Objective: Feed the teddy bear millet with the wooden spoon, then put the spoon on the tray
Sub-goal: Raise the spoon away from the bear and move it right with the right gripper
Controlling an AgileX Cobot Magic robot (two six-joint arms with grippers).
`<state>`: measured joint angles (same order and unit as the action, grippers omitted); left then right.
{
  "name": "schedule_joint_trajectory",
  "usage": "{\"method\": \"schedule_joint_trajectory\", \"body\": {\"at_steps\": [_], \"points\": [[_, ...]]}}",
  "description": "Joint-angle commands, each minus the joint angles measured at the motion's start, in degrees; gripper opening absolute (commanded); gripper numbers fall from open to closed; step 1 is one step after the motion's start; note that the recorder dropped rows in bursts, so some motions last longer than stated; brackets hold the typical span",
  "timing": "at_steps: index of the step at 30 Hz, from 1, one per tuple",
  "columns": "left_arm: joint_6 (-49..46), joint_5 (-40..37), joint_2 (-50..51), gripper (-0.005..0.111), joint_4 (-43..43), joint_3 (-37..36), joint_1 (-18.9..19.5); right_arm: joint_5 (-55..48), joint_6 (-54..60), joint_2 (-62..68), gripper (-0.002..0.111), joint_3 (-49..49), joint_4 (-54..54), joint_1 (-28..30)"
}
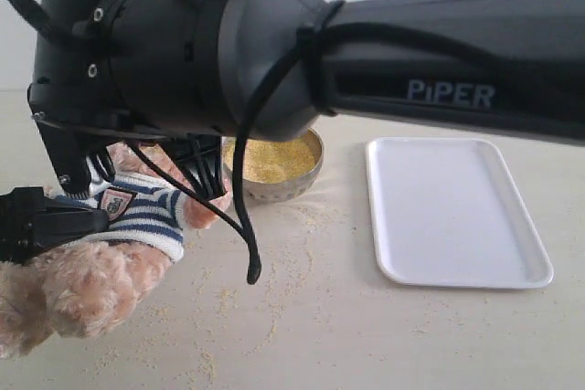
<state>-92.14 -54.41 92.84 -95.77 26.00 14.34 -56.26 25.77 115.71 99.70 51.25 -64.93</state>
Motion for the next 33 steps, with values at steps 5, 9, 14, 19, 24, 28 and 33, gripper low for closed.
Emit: {"method": "schedule_joint_trajectory", "body": {"at_steps": [5, 9, 14, 19, 24, 28, 33], "points": [[-0.5, -1.9, -0.5, 0.005, -0.6, -0.1, -0.2, -0.5, -4.4, -2.0, 0.000, -0.4, -2.0, -0.1], [-0.5, -1.9, -0.5, 0.005, -0.6, -0.1, -0.2, -1.9, -2.4, -2.7, 0.000, -0.4, -2.2, -0.1], [-0.5, -1.9, -0.5, 0.005, -0.6, -0.1, -0.2, -1.8, -4.5, -2.7, 0.000, -0.4, -4.8, -0.1], [-0.5, -1.9, -0.5, 0.005, -0.6, -0.1, -0.2, 1.1, -5.9, -3.4, 0.000, -0.4, -12.0, 2.8], [-0.5, -1.9, -0.5, 0.005, -0.6, -0.1, -0.2, 3.4, -5.6, -6.0, 0.000, -0.4, -22.9, 7.9], [-0.5, -1.9, -0.5, 0.005, -0.8, -0.1, -0.2, 3.2, -5.6, -9.2, 0.000, -0.4, -27.0, 11.4], [-0.5, -1.9, -0.5, 0.005, -0.8, -0.1, -0.2, 0.1, -0.9, -13.0, 0.000, -0.4, -38.1, 16.4]]}}
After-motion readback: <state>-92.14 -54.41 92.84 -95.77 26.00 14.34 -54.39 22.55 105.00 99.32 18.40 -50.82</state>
